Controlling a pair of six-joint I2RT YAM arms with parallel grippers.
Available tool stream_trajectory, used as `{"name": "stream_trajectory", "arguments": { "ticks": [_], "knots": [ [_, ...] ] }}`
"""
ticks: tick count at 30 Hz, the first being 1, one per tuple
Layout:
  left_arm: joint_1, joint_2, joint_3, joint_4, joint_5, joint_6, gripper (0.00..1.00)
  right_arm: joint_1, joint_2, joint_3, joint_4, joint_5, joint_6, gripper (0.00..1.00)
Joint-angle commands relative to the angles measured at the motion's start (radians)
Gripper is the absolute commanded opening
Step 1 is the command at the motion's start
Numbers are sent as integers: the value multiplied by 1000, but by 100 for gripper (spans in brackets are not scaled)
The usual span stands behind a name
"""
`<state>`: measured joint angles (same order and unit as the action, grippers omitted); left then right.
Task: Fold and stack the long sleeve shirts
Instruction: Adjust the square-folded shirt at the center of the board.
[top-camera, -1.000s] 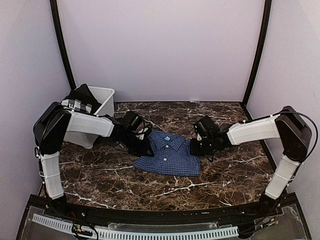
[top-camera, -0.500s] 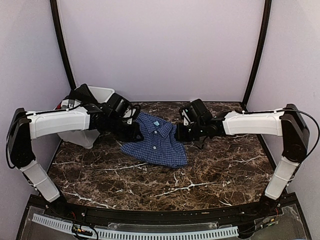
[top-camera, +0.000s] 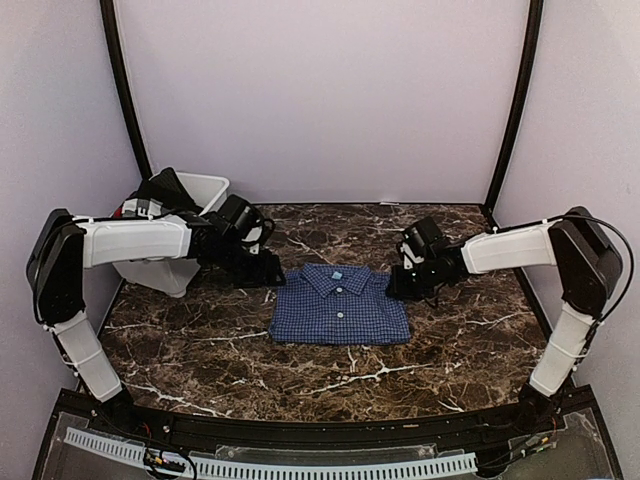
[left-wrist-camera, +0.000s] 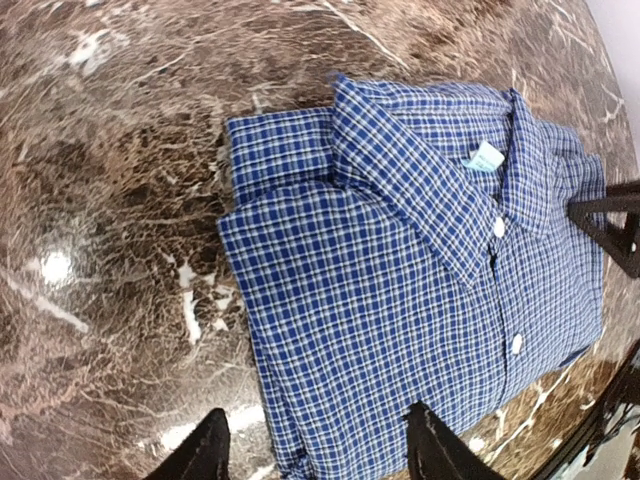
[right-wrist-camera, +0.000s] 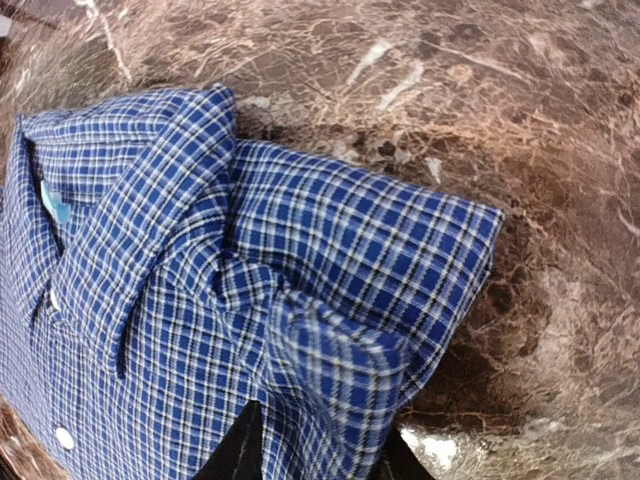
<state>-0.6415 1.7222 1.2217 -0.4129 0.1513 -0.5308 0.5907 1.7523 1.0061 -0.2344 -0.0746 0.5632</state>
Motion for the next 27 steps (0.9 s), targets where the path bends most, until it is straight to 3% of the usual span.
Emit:
{"name": "stream_trajectory", "arguments": {
  "ticks": [1,4,10,17,27],
  "knots": [
    [-6,11,12,45,70,18,55,12,-31,14,-7,36,-21,38],
    [-5,20,10,72,106,12,45,19,-65,45,-69,112,-23,41],
    [-9,37,0,125,163,-5,34,88,-147,86,-163,260,5,39],
    [-30,99,39,171,206,-24,30,131,-103,51,-55,117,66,27],
    [-30,152,56,190,217,-30,29,134,-117,-189,97,43,172,27]
  ]
}}
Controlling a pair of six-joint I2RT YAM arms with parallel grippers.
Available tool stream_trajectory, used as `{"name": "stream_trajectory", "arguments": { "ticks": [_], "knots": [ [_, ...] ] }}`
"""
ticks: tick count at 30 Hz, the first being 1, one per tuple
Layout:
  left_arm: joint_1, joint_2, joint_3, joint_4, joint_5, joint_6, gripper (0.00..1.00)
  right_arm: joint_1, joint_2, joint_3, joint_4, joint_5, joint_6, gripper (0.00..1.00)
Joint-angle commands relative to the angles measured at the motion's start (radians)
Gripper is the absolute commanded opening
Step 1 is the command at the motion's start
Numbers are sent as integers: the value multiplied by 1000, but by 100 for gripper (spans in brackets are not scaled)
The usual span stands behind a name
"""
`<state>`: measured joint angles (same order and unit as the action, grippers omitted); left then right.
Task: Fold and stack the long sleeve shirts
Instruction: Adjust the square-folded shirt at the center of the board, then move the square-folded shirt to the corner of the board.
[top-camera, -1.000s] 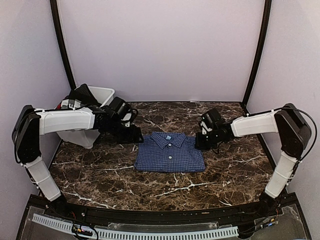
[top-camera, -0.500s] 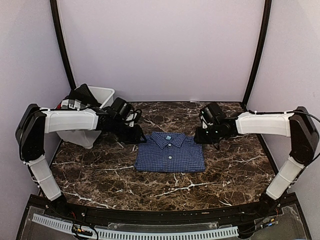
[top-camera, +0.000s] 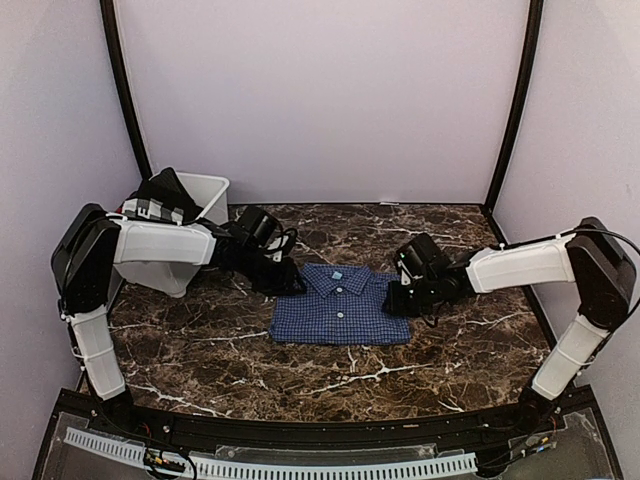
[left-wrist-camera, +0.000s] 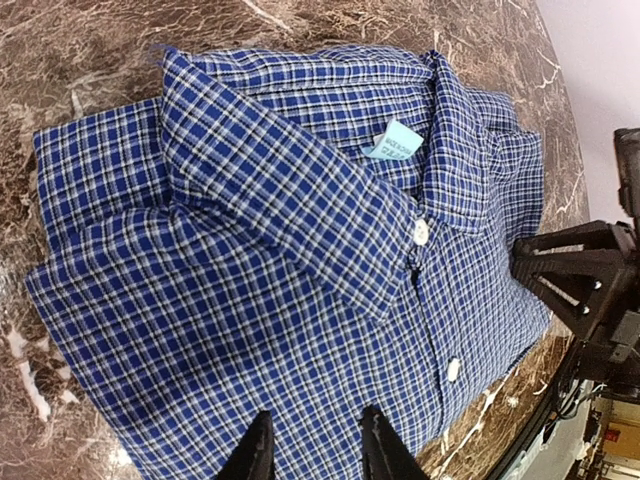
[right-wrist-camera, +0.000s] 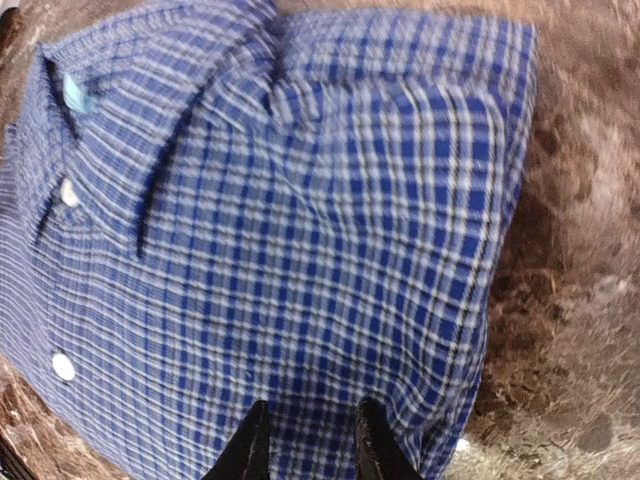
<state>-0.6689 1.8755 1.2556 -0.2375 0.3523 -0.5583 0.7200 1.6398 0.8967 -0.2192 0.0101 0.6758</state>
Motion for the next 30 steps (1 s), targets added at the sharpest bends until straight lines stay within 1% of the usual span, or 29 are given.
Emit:
{"name": "stream_trajectory", "arguments": {
  "ticks": [1,5,9,12,15,20,24,30],
  "knots": [
    [-2,0,20,12,14,-3,28,4,-9,-95,84,-40,66,27],
    [-2,0,19,-1,7,1,28,4,-46,-99,63,-23,68,28],
    [0,-12,18,-19,-10,10,28,5,-91,-29,13,-13,46,28],
    [11,-32,10,-32,-27,14,28,6,-96,22,-37,52,20,30],
    [30,-57,-11,-33,-31,18,28,-2,-79,42,-72,116,3,34],
    [51,-93,-26,-58,-45,35,28,-41,-48,34,-64,126,-6,36],
    [55,-119,-38,-67,-49,44,28,-68,-18,28,-37,114,-14,36],
    [57,-147,-58,-71,-52,48,28,-82,71,37,-3,79,-20,36]
  ]
}}
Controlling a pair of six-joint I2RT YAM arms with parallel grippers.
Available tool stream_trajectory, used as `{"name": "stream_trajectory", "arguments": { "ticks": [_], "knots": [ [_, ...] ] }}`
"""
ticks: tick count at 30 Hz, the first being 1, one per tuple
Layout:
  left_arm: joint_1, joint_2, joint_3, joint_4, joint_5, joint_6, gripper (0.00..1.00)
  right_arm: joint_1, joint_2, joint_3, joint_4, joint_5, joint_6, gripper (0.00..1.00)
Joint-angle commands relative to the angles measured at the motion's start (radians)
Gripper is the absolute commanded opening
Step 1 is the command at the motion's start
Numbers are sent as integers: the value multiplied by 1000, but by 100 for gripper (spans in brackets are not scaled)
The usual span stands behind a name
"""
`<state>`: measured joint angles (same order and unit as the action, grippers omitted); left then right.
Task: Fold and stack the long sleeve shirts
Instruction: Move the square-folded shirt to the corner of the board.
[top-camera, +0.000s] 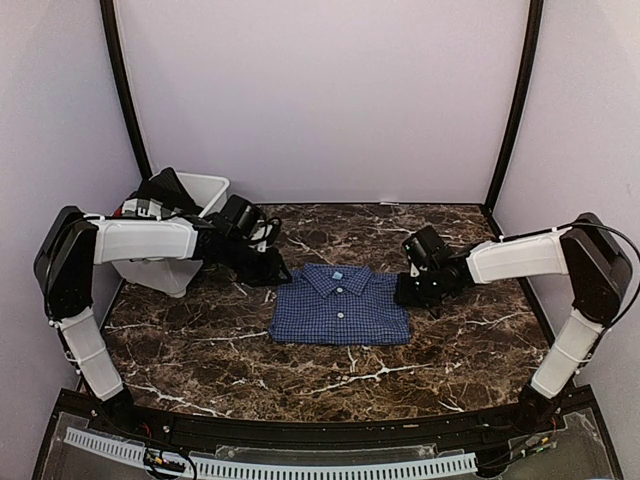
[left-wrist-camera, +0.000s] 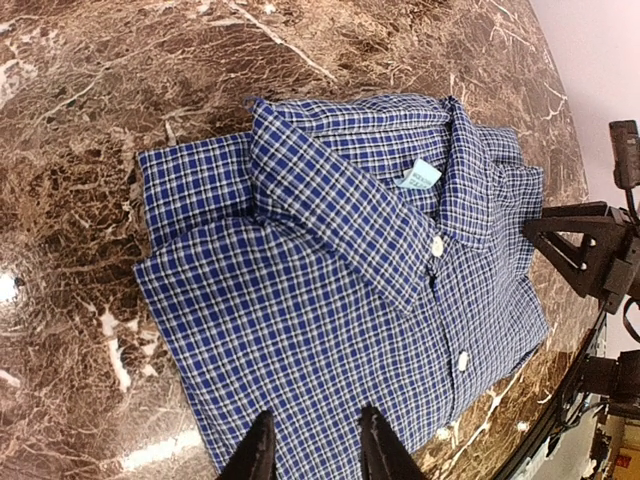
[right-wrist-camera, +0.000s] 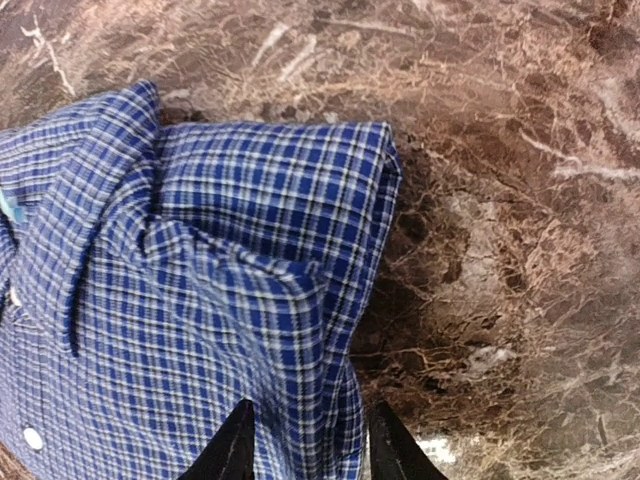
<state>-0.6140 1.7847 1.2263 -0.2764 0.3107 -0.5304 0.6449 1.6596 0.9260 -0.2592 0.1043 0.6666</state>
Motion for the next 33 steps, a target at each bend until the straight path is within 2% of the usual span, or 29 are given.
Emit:
{"name": "stream_trajectory", "arguments": {
  "ticks": [1,4,6,11,12,23,28,33],
  "knots": [
    [3,-60,-32,-32,-13,20,28,-7,61,8,44,-20,-8,36],
    [7,-74,-47,-30,-21,23,28,-9,87,3,61,-25,1,34],
    [12,-79,-59,-29,-25,24,28,-11,96,-3,64,-23,6,28],
    [22,-89,-83,-26,-18,29,28,-36,73,-45,67,-16,7,2],
    [22,-90,-85,-26,-15,29,28,-45,63,-55,61,-11,4,0],
    [22,-104,-107,-18,8,24,28,-259,-126,-164,-45,48,-83,0],
    [22,-113,-108,-24,5,28,28,-266,-183,-105,-116,51,-106,33],
    [22,-120,-104,-28,5,31,28,-165,-222,0,-132,64,-97,47]
  ]
}}
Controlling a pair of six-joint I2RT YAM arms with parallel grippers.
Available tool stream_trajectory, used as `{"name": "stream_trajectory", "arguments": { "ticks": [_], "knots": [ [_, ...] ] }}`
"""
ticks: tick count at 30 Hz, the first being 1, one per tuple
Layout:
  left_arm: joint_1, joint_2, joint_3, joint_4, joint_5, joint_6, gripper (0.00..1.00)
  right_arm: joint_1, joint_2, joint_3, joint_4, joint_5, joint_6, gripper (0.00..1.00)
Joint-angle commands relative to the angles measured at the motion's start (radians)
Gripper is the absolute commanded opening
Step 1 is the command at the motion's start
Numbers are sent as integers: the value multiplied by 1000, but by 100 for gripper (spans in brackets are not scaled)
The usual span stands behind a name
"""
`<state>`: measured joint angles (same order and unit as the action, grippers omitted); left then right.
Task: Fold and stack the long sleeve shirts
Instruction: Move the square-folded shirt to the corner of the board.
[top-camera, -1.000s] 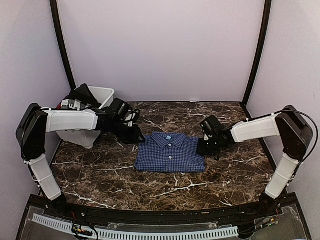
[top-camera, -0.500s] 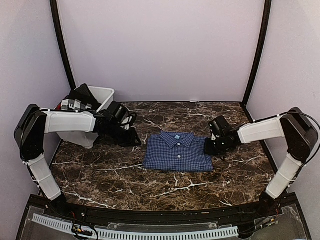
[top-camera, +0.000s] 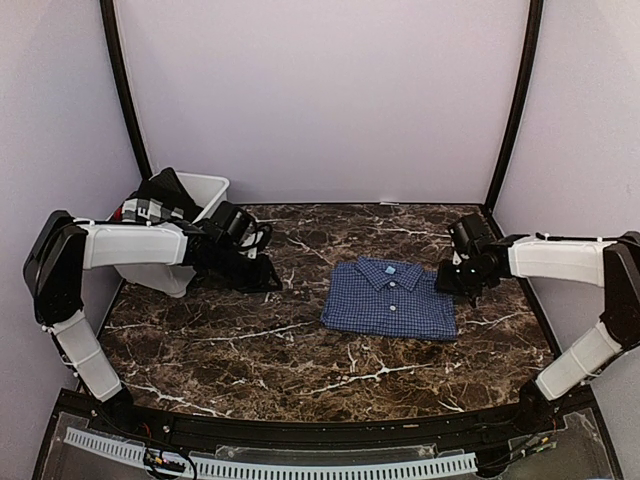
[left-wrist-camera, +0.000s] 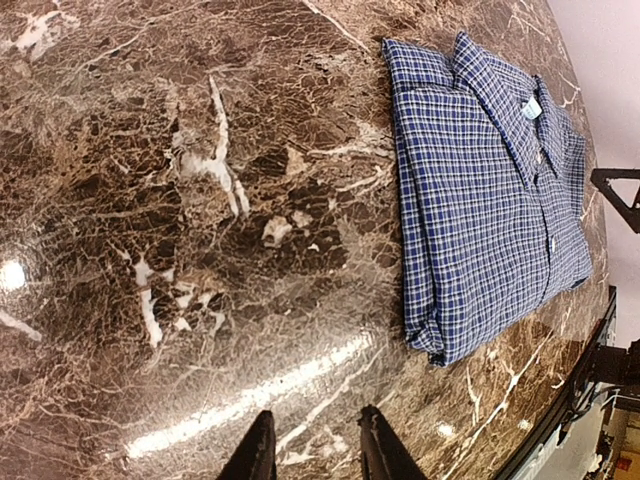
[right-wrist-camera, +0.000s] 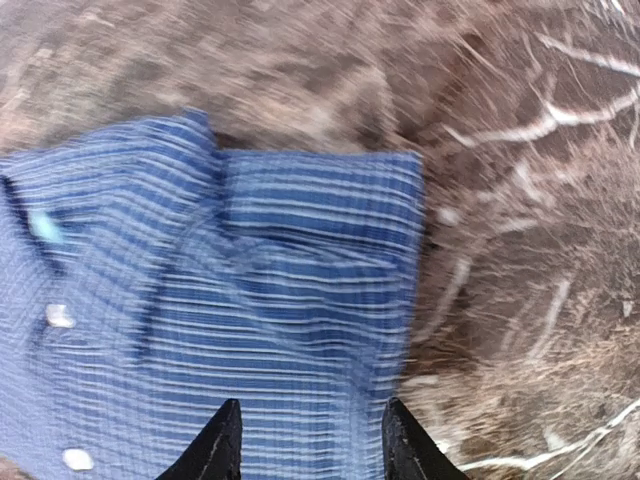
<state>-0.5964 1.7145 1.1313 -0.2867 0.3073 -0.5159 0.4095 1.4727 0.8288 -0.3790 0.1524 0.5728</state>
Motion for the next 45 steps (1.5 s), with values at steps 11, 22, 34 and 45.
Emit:
{"name": "stream_trajectory", "arguments": {
  "ticks": [11,22,34,45],
  "knots": [
    [4,-50,1,-12,8,14,28,257,249,280,271,-241,90,51],
    [6,-57,-1,-20,-4,21,28,263,428,277,427,-327,176,50],
    [6,-50,11,-27,11,25,28,180,151,-153,467,-281,251,50],
    [6,-28,18,-12,38,9,27,42,-273,-447,330,-214,323,50]
  ]
}}
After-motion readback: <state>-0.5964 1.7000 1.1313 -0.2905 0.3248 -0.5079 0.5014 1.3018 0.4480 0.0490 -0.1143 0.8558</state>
